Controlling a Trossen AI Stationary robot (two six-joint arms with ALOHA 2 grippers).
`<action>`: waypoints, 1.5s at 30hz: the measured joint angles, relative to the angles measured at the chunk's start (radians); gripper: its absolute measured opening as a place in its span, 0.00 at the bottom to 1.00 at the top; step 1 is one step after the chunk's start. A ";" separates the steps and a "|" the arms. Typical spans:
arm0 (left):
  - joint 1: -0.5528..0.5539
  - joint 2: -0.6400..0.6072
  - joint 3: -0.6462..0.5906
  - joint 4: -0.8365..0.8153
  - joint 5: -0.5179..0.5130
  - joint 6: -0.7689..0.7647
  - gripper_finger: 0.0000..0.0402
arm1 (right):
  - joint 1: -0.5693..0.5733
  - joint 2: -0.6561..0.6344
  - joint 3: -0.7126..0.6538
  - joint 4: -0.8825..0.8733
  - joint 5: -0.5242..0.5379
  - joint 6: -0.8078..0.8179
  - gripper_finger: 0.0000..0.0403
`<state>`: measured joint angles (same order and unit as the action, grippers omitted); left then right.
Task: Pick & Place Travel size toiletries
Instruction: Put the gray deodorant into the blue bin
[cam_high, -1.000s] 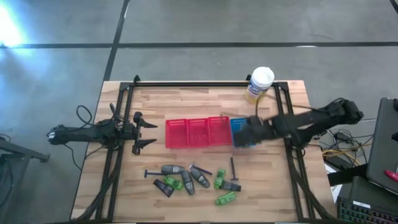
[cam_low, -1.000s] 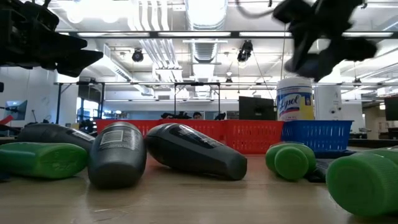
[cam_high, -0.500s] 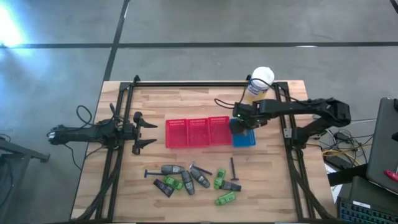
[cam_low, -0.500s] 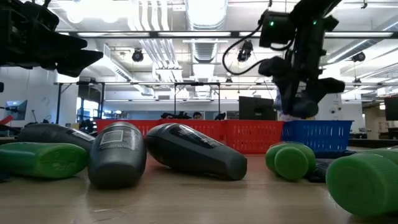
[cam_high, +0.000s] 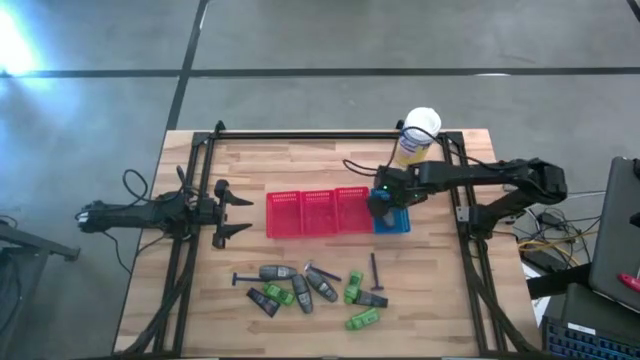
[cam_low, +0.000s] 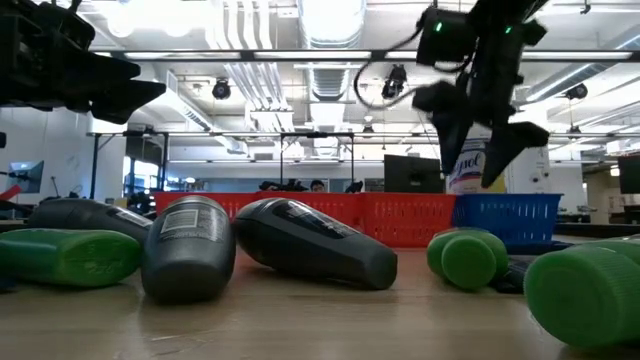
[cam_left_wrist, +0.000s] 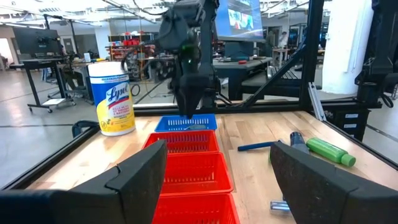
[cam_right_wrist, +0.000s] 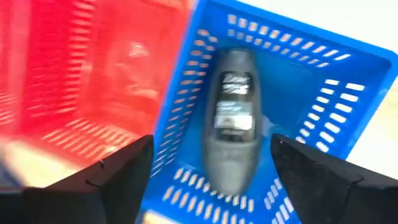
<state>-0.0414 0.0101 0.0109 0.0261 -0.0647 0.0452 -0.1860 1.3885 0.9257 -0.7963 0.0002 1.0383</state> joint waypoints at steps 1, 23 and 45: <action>0.000 0.000 0.000 0.000 0.000 0.000 0.73 | 0.012 -0.020 0.000 0.000 0.000 -0.006 0.82; -0.001 0.000 0.000 0.000 0.000 0.000 0.73 | 0.317 -0.117 0.000 0.133 0.026 0.111 0.81; 0.000 0.000 0.000 0.315 -0.113 -0.860 0.73 | 0.319 -0.111 0.000 0.170 0.081 0.163 0.65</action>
<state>-0.0410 0.0105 0.0109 0.3412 -0.1774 -0.8148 0.1329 1.2774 0.9257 -0.6266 0.0814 1.2013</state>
